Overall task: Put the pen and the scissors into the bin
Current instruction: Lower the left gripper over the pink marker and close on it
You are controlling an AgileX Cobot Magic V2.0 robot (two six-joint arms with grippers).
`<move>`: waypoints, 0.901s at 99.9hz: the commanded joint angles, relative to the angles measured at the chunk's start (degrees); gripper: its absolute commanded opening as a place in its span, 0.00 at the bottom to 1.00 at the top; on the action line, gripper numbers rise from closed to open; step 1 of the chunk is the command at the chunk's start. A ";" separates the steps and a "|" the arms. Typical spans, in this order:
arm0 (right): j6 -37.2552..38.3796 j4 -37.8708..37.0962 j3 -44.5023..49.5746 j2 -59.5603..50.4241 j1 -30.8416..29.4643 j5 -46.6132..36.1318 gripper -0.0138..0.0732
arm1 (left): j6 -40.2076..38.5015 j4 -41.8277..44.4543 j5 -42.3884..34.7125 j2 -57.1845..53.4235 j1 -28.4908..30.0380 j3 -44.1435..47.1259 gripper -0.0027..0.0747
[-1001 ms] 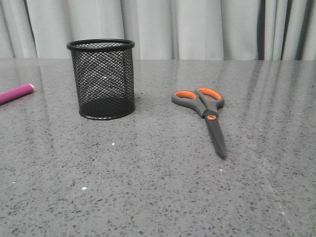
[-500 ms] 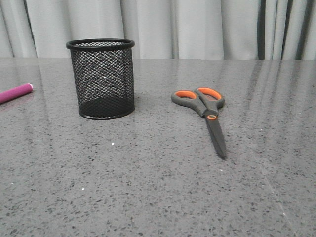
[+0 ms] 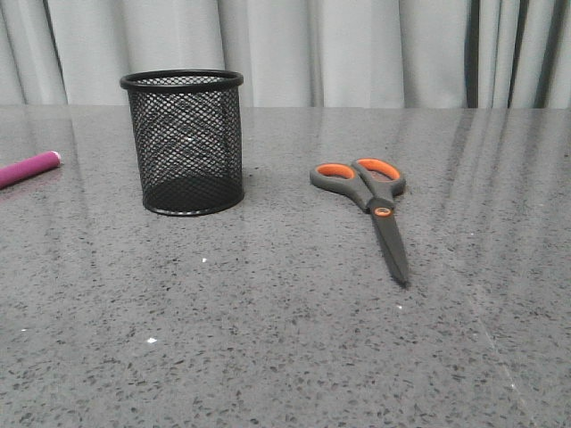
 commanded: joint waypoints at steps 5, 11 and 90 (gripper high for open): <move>-1.05 0.15 -6.28 5.55 0.00 0.28 0.08 | 0.00 0.53 1.58 6.29 0.15 -5.02 0.01; -2.40 0.15 -7.75 7.28 0.00 1.35 0.08 | 0.00 0.53 2.90 8.89 0.15 -6.25 0.01; -2.90 0.27 -11.90 10.24 0.00 4.40 0.63 | 16.28 -5.57 6.24 30.75 0.15 -19.54 0.46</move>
